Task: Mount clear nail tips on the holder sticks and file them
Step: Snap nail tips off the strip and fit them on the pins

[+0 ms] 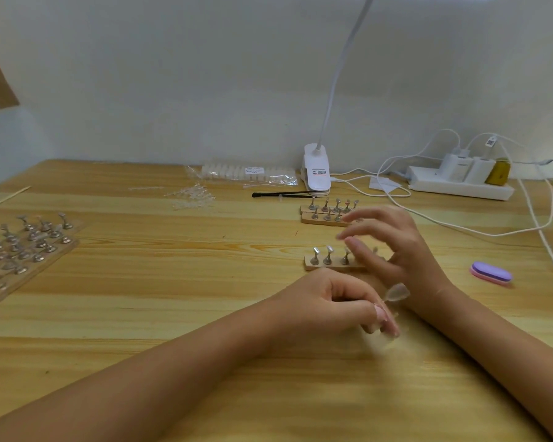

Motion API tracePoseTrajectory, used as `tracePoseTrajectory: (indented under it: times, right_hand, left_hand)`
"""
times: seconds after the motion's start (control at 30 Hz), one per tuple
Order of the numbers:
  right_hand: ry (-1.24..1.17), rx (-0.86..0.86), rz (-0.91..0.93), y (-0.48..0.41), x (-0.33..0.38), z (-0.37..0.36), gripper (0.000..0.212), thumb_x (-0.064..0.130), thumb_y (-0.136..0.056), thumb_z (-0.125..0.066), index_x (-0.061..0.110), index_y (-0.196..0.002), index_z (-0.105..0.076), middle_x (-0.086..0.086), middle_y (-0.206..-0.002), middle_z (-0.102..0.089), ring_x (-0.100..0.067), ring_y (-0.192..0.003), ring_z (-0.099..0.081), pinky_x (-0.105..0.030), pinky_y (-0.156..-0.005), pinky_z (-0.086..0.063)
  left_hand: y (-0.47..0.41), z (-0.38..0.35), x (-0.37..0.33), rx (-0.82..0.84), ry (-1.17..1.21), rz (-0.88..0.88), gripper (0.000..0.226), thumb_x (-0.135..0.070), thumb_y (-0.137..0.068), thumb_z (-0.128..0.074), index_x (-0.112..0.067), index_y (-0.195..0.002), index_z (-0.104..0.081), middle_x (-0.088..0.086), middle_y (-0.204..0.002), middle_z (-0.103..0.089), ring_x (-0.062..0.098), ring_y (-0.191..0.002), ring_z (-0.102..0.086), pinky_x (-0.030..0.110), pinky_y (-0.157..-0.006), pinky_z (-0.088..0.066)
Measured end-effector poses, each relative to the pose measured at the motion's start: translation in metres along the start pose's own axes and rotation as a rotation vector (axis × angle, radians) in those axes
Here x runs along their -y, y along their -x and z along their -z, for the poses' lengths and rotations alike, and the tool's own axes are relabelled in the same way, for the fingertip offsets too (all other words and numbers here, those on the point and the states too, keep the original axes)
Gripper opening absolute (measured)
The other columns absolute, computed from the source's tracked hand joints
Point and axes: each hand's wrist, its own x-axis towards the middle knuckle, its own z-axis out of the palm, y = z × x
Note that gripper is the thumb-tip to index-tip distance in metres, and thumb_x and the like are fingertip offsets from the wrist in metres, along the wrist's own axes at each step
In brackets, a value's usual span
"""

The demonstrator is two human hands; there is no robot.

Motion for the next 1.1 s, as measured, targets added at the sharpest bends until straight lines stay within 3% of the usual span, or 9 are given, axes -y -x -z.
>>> tracePoseTrajectory:
  times: [0.17,0.33,0.53,0.7,0.77,0.87,0.97,1.03,1.1]
  right_hand:
    - [-0.302,-0.057,-0.257,0.004,0.008,0.024,0.03,0.047,-0.087,-0.056,0.023,-0.088,-0.074,0.014,-0.104,-0.068,-0.01,-0.116,-0.055,-0.041,-0.105,-0.038]
    - [-0.355,-0.027,-0.3,0.005,0.018,0.026,0.029,0.045,-0.082,-0.067,0.017,-0.089,-0.074,0.01,-0.107,-0.068,-0.014,-0.116,-0.057,-0.047,-0.104,-0.041]
    - [-0.237,-0.03,-0.183,0.007,0.019,0.017,0.015,0.036,-0.081,-0.069,0.023,-0.087,-0.072,0.009,-0.108,-0.064,-0.016,-0.116,-0.054,-0.035,-0.102,-0.039]
    - [0.055,-0.065,0.191,0.01,0.018,0.016,0.015,0.025,-0.086,-0.067,0.011,-0.086,-0.072,-0.003,-0.108,-0.063,-0.025,-0.106,-0.055,-0.021,-0.097,-0.033]
    - [-0.002,-0.05,0.153,0.01,0.02,0.016,0.015,0.026,-0.086,-0.065,0.012,-0.085,-0.071,0.0,-0.107,-0.064,-0.024,-0.107,-0.056,-0.021,-0.097,-0.034]
    - [-0.336,0.001,-0.187,0.007,0.024,0.021,0.013,0.033,-0.083,-0.069,0.02,-0.081,-0.068,0.011,-0.107,-0.066,-0.015,-0.115,-0.057,-0.029,-0.099,-0.039]
    - [-0.721,0.162,-0.467,0.002,0.02,0.028,0.009,0.029,-0.081,-0.071,0.027,-0.072,-0.069,0.01,-0.114,-0.069,-0.005,-0.114,-0.061,-0.029,-0.093,-0.042]
    - [-0.861,0.191,-0.547,0.0,0.015,0.031,0.011,0.026,-0.08,-0.072,0.028,-0.069,-0.071,0.008,-0.114,-0.071,-0.002,-0.115,-0.06,-0.031,-0.097,-0.037]
    - [-0.848,0.216,-0.541,-0.002,0.012,0.034,0.009,0.027,-0.08,-0.069,0.027,-0.071,-0.073,0.007,-0.117,-0.07,-0.003,-0.119,-0.058,-0.034,-0.1,-0.035]
  left_hand:
    - [-0.005,0.0,0.002,-0.277,0.297,0.069,0.022,-0.011,-0.1,-0.054,-0.005,-0.107,-0.073,0.008,-0.096,-0.076,0.009,-0.08,-0.071,0.017,-0.068,-0.053]
    - [-0.007,-0.002,0.002,-0.309,0.339,0.102,0.02,-0.015,-0.1,-0.055,-0.008,-0.104,-0.073,0.01,-0.099,-0.077,0.014,-0.083,-0.074,0.018,-0.066,-0.054]
    - [-0.005,-0.001,-0.004,-0.318,0.366,0.134,0.026,-0.019,-0.102,-0.052,-0.003,-0.106,-0.073,0.011,-0.096,-0.077,0.019,-0.089,-0.075,0.019,-0.068,-0.055]
    - [-0.005,0.0,-0.004,-0.339,0.397,0.145,0.028,-0.016,-0.102,-0.051,-0.002,-0.097,-0.075,0.01,-0.088,-0.077,0.02,-0.085,-0.075,0.017,-0.065,-0.054]
    - [-0.004,0.0,-0.004,-0.329,0.388,0.123,0.028,-0.018,-0.102,-0.051,-0.006,-0.096,-0.075,0.008,-0.089,-0.077,0.018,-0.087,-0.075,0.017,-0.066,-0.054]
    - [-0.003,-0.002,0.0,-0.313,0.209,0.032,0.025,-0.02,-0.102,-0.052,-0.009,-0.104,-0.075,0.004,-0.097,-0.077,0.015,-0.091,-0.073,0.023,-0.074,-0.056]
    - [0.0,-0.007,0.006,-0.34,-0.283,-0.159,0.022,-0.022,-0.1,-0.057,-0.015,-0.104,-0.077,0.004,-0.103,-0.076,0.016,-0.094,-0.07,0.041,-0.082,-0.057]
    - [0.004,-0.014,0.006,-0.254,-0.54,-0.301,0.027,-0.026,-0.099,-0.056,-0.011,-0.099,-0.078,0.0,-0.122,-0.071,0.011,-0.105,-0.068,0.035,-0.086,-0.056]
    - [0.008,-0.02,0.004,-0.175,-0.597,-0.348,0.033,-0.031,-0.097,-0.053,-0.01,-0.098,-0.078,-0.002,-0.134,-0.063,0.014,-0.11,-0.068,0.031,-0.084,-0.056]
